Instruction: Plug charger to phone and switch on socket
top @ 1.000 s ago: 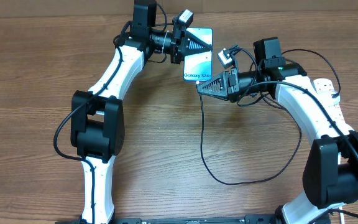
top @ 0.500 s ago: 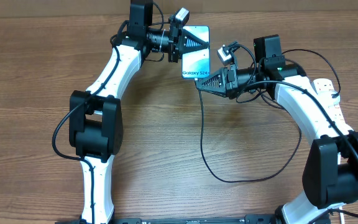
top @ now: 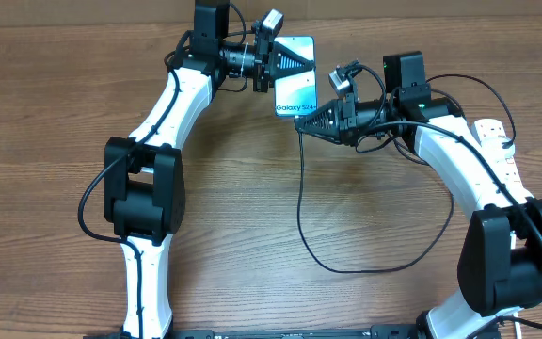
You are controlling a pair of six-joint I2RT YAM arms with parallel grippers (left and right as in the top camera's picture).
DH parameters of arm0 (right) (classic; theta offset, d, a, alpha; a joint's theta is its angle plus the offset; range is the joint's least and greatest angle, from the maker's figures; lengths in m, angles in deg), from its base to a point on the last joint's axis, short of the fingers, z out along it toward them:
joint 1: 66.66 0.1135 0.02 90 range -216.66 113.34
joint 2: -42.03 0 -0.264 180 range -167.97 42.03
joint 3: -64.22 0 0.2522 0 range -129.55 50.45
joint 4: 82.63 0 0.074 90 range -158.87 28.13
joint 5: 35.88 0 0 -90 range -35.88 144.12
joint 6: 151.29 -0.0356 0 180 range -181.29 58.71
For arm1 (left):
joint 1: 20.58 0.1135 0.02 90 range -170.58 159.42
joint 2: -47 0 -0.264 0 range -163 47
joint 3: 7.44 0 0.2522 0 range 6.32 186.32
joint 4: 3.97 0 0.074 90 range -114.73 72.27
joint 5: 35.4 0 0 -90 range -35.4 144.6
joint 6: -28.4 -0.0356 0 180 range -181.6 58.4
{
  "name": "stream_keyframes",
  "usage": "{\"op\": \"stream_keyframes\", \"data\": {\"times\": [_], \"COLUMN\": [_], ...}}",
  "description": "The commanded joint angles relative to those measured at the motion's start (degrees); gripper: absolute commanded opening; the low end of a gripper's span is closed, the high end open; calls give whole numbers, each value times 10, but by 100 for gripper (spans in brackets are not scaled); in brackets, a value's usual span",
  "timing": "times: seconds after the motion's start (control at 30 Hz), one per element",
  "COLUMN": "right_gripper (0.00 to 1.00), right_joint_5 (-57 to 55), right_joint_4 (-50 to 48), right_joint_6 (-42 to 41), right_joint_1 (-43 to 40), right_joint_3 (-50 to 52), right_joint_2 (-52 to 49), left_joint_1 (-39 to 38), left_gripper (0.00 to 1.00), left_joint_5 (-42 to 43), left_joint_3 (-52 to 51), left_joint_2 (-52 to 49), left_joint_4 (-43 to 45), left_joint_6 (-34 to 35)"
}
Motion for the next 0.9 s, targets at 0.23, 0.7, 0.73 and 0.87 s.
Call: {"op": "stream_keyframes", "data": {"times": [0.23, 0.7, 0.73, 0.87], "right_gripper": [4, 4, 4, 4], "right_joint_5": [-58, 14, 14, 13], "right_joint_4": [-52, -40, -35, -27], "right_joint_6": [-33, 38, 47, 54], "right_joint_1": [-6, -6, -6, -6], "right_joint_3": [-8, -8, -8, -8], "right_joint_2": [4, 4, 4, 4], "left_joint_1": [-32, -37, -38, -42], "left_gripper": [4, 4, 4, 4], "left_joint_5": [67, 87, 87, 87], "left_joint_3": [5, 5, 5, 5], "left_joint_2": [14, 14, 14, 14], "left_joint_4": [-30, -27, -27, -27], "left_joint_6": [-6, -14, -14, -14]}}
